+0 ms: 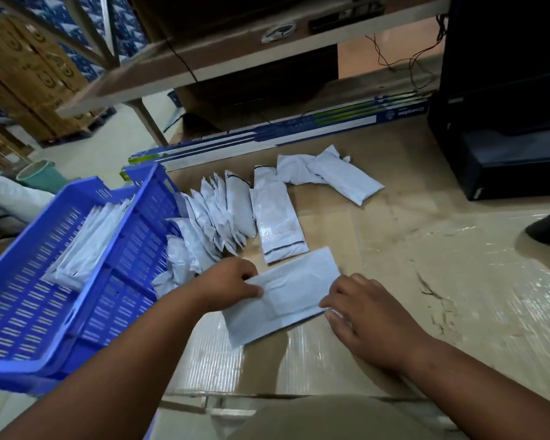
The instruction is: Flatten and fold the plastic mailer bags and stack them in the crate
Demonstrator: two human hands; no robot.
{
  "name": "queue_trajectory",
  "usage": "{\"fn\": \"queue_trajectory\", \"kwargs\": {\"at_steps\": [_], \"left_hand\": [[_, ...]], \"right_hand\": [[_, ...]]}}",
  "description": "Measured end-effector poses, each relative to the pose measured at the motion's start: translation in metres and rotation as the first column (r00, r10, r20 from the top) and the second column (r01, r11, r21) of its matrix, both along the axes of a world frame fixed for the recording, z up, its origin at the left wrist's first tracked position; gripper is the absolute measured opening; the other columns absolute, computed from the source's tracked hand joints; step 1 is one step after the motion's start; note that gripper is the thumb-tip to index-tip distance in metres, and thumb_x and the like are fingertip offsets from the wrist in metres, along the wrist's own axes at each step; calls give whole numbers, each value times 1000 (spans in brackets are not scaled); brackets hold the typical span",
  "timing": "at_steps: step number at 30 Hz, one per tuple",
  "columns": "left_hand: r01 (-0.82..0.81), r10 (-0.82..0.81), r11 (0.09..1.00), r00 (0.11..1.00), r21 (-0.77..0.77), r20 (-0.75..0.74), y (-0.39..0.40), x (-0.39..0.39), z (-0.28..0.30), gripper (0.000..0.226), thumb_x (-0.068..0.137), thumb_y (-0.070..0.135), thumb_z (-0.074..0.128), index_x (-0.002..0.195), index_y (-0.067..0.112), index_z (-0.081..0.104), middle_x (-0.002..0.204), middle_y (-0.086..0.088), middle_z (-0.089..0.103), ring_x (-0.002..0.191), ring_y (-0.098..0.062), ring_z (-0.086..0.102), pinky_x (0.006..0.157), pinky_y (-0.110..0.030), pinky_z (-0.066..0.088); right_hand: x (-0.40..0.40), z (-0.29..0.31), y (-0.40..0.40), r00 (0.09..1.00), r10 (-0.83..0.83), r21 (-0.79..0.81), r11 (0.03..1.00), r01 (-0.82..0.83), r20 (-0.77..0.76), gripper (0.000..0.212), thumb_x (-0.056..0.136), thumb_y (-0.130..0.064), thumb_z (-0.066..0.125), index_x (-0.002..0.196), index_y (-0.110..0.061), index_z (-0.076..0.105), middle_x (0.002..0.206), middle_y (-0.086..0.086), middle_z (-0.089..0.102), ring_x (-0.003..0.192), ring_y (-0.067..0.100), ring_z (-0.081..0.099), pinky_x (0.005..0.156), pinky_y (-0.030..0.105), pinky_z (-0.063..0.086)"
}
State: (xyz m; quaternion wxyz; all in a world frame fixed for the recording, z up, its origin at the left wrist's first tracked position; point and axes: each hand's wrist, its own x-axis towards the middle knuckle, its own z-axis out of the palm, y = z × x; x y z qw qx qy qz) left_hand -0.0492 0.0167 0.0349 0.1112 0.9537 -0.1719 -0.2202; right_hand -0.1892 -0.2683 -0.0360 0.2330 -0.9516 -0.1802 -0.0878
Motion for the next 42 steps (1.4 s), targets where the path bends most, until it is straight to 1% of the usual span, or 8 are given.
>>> {"fn": "queue_trajectory", "kwargs": {"at_steps": [4, 7, 10, 17, 24, 32, 36, 42], "left_hand": [[-144, 146, 989, 986, -27, 86, 22, 6, 51, 15, 93, 38, 77, 97, 24, 76, 95, 6, 72, 90, -15, 66, 81, -33, 53], [-265, 275, 961, 951, -81, 144, 44, 9, 88, 10, 94, 22, 70, 101, 17, 75, 100, -1, 73, 95, -18, 67, 85, -35, 55], [-371, 398, 916, 889, -154, 226, 75, 14, 118, 10, 86, 13, 66, 93, 13, 73, 89, -5, 73, 87, -22, 70, 76, -36, 57], [-506, 515, 847, 702, -164, 491, 176, 48, 165, 4, 76, 20, 69, 80, 19, 69, 75, 5, 66, 75, -18, 63, 59, -31, 42], [-590, 627, 765, 590, -259, 509, 258, 81, 172, 4, 74, 21, 70, 74, 19, 66, 72, 5, 62, 72, -19, 60, 51, -27, 31], [-546, 617, 787, 693, -288, 374, 278, 117, 98, 13, 73, 22, 70, 82, 14, 69, 82, -3, 69, 82, -25, 66, 68, -37, 56], [-524, 582, 812, 748, -255, 318, 271, 126, 59, 14, 77, 27, 71, 82, 19, 60, 85, -1, 63, 80, -25, 62, 63, -34, 48], [-457, 444, 888, 824, -50, 353, 265, 136, 34, 19, 81, 26, 69, 79, 22, 51, 86, 0, 56, 80, -29, 60, 64, -31, 44]], "right_hand": [[28, 22, 36, 995, 98, -12, 995, -98, 17, 32, 100, -50, 48, 124, -37, 66, 124, -15, 55, 116, 14, 52, 91, 36, 48], [62, 49, 75, 985, 160, -31, 987, -158, 57, 40, 98, -53, 49, 133, -37, 62, 141, -9, 53, 132, 17, 48, 102, 39, 48], [98, 84, 119, 974, 215, -14, 977, -214, 71, 44, 98, -55, 49, 138, -38, 57, 150, -7, 47, 139, 19, 42, 108, 44, 45], [167, 148, 225, 943, 305, 20, 950, -310, 133, 46, 96, -57, 40, 129, -34, 62, 136, -9, 52, 129, 21, 47, 104, 44, 46], [209, 164, 297, 937, 287, 21, 955, -296, 197, 35, 98, -49, 52, 122, -30, 67, 123, -8, 58, 114, 21, 54, 100, 43, 48], [228, 145, 329, 977, 194, 45, 979, -198, 94, 37, 99, -47, 51, 126, -29, 69, 120, -13, 57, 112, 13, 51, 99, 35, 46], [230, 131, 334, 991, 123, 67, 990, -126, 48, 37, 98, -48, 51, 125, -30, 69, 121, -17, 56, 114, 11, 50, 100, 36, 48], [227, 126, 345, 997, 51, 57, 997, -54, 51, 34, 99, -48, 52, 123, -30, 67, 120, -18, 56, 114, 11, 51, 100, 34, 48]]}}
